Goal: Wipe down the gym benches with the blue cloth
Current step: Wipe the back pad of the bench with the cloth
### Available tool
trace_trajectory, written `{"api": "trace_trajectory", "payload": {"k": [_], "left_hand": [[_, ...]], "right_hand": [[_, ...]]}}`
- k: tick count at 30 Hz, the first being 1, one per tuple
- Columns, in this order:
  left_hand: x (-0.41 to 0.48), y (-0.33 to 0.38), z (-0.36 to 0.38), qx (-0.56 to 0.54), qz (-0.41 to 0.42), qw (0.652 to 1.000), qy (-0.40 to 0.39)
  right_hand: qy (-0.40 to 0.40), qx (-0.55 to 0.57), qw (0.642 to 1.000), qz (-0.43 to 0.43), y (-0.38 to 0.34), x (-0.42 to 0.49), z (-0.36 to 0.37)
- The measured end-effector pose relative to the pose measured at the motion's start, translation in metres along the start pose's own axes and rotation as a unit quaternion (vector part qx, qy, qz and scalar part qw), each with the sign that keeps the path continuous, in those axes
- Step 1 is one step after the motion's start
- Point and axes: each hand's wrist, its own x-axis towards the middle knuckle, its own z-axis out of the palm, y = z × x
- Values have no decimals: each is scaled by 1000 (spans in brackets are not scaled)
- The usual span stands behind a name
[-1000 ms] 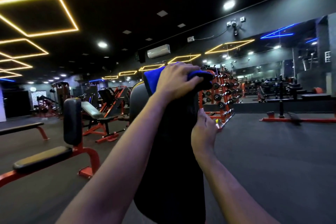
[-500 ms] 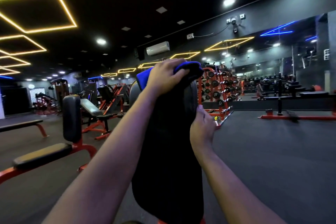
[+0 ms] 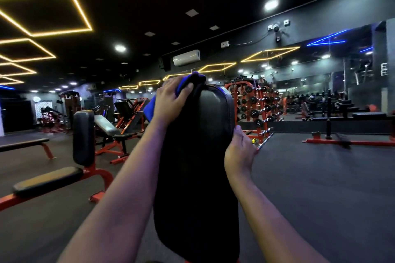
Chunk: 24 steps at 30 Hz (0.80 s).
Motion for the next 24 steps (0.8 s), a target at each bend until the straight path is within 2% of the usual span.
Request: {"api": "trace_trajectory", "payload": {"k": [4, 6, 8, 11, 13, 15, 19, 24], "left_hand": [[6, -32, -9, -32, -203, 978, 39], [3, -15, -1, 19, -258, 965, 40], [-5, 9, 8, 68, -201, 976, 54], [-16, 3, 7, 11, -61, 996, 61], [-12, -23, -1, 0, -43, 998, 42], [-6, -33, -6, -1, -112, 993, 35], [-5, -34, -5, -33, -253, 964, 69], [-48, -73, -6, -167, -374, 908, 85]], "right_hand": [[3, 4, 1000, 4, -2, -2, -1], [8, 6, 1000, 8, -4, -2, -1], [12, 3, 1000, 3, -8, -3, -2], [9, 9, 1000, -2, -14, -7, -5], [9, 5, 1000, -1, -15, -7, -5], [7, -2, 1000, -5, -15, -7, -4], [4, -4, 1000, 1, -13, -7, -6], [3, -5, 1000, -2, -9, -5, -4]]}}
